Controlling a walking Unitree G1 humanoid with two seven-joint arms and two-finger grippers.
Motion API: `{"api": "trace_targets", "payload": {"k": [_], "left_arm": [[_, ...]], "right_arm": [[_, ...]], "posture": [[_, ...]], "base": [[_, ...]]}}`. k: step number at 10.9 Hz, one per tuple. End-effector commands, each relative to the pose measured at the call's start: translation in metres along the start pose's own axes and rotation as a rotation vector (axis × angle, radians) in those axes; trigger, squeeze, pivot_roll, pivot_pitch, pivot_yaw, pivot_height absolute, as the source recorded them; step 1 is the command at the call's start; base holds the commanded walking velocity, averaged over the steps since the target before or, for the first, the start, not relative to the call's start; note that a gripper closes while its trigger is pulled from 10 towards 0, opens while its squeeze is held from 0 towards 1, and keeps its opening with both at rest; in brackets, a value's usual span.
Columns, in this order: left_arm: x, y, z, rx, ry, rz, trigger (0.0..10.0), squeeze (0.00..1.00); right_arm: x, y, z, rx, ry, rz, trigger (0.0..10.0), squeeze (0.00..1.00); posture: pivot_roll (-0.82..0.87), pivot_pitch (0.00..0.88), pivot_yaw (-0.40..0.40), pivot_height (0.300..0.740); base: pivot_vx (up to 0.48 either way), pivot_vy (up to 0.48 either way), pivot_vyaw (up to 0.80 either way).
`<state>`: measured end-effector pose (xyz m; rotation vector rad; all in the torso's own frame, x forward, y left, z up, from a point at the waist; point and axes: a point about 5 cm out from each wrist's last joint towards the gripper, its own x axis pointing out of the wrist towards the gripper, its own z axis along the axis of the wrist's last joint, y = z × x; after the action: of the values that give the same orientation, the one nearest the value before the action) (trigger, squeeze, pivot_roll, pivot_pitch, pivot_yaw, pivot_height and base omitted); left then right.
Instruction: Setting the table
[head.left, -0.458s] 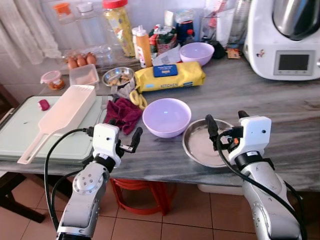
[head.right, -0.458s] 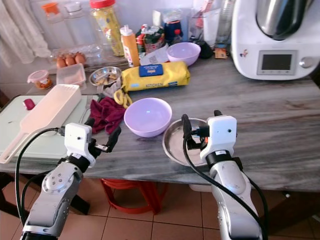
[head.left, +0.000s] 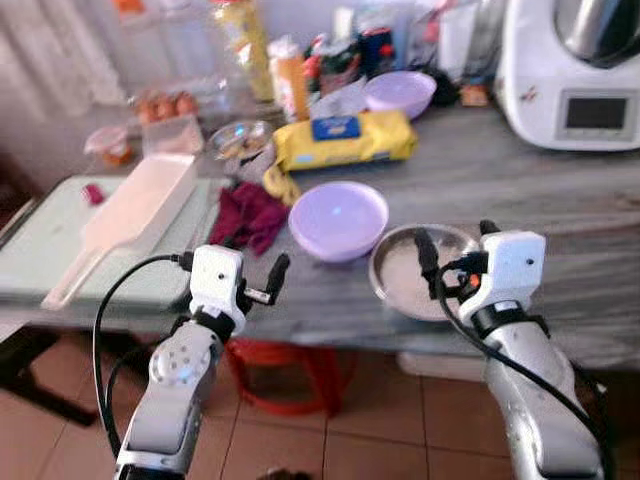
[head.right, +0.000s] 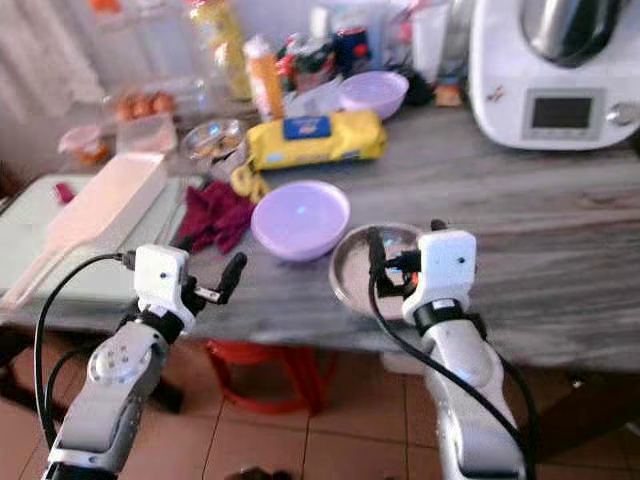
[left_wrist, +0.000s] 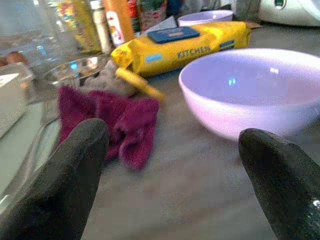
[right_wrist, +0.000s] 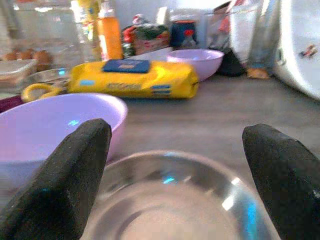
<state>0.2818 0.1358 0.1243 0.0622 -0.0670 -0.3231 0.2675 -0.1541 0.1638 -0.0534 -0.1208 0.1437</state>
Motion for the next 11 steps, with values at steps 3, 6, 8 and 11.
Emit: {"api": "trace_targets", "payload": {"k": [3, 6, 8, 11], "left_arm": [[-0.0009, 0.0033, 0.0021, 0.017, 0.001, 0.013, 10.0, 0.00], [-0.0010, 0.0031, 0.0017, 0.020, 0.003, 0.008, 10.0, 0.00], [-0.0006, 0.0033, 0.0018, 0.026, 0.003, 0.003, 10.0, 0.00], [-0.0012, 0.0007, 0.0005, 0.030, -0.007, -0.010, 10.0, 0.00]], "right_arm": [[0.0009, 0.0019, 0.0008, 0.009, -0.009, 0.005, 10.0, 0.00], [0.0015, 0.0013, 0.0003, 0.008, -0.009, 0.000, 10.0, 0.00], [0.0035, 0.0002, 0.0002, 0.007, -0.011, -0.010, 10.0, 0.00], [0.0042, -0.0033, -0.0031, -0.004, 0.008, -0.039, 10.0, 0.00]], "posture": [[-0.14, 0.059, 0.135, 0.740], [-0.13, 0.059, 0.136, 0.740], [-0.13, 0.057, 0.134, 0.740], [-0.13, 0.056, 0.133, 0.740]], "base": [[-0.395, 0.000, 0.00], [-0.396, 0.000, 0.00], [-0.398, 0.000, 0.00], [-0.226, 0.000, 0.00]]}}
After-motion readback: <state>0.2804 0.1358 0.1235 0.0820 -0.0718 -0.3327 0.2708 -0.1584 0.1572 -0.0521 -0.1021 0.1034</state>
